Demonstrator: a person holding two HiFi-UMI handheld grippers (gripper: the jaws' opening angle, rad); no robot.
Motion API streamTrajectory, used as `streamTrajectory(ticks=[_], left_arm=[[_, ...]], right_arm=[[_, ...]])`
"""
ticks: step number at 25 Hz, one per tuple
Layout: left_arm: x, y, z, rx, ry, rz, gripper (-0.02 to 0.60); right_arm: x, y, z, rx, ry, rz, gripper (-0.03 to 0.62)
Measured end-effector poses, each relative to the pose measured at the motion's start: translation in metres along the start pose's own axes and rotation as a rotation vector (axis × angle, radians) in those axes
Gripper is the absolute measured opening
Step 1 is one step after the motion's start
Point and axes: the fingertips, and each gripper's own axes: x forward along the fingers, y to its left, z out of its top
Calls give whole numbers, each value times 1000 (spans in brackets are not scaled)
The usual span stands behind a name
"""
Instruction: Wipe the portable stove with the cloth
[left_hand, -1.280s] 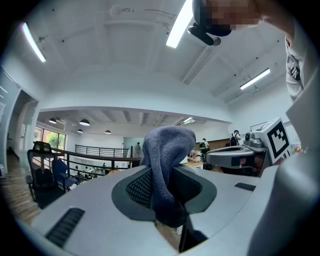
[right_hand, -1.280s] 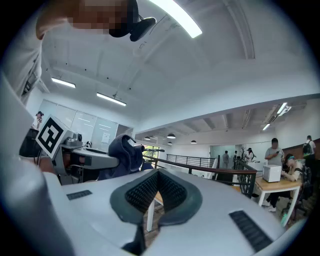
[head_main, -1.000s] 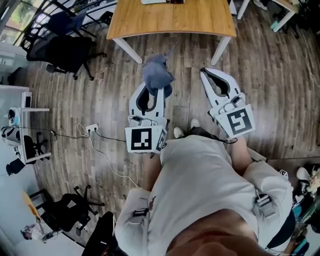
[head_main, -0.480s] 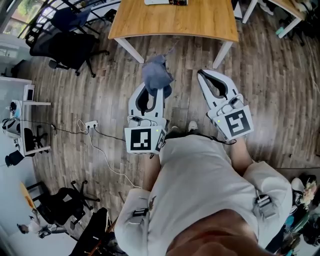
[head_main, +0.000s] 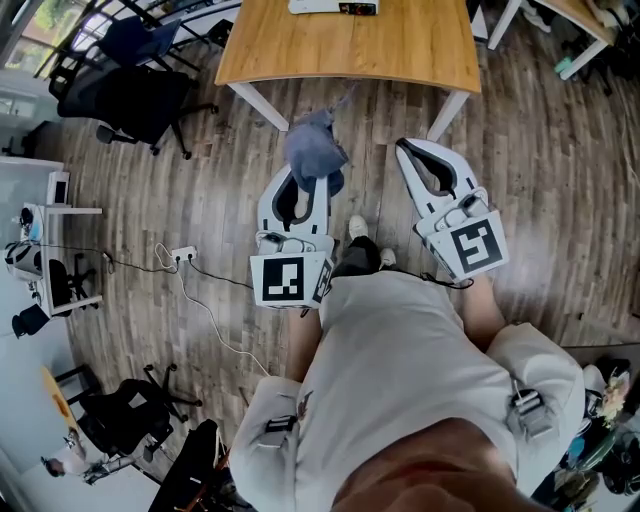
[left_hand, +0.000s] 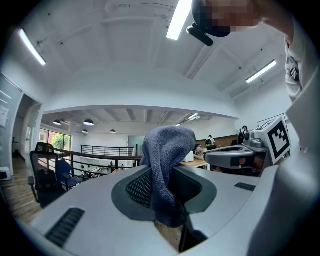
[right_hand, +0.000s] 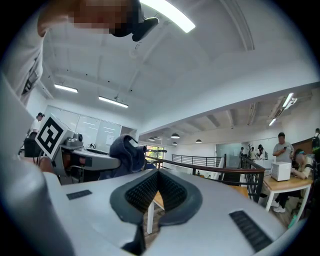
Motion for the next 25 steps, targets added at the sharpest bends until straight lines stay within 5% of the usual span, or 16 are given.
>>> streamTrajectory(ticks=[25], left_arm=[[129, 125, -4, -20, -1, -89, 104]], right_arm=[[163, -51, -10, -16, 48, -86, 20]])
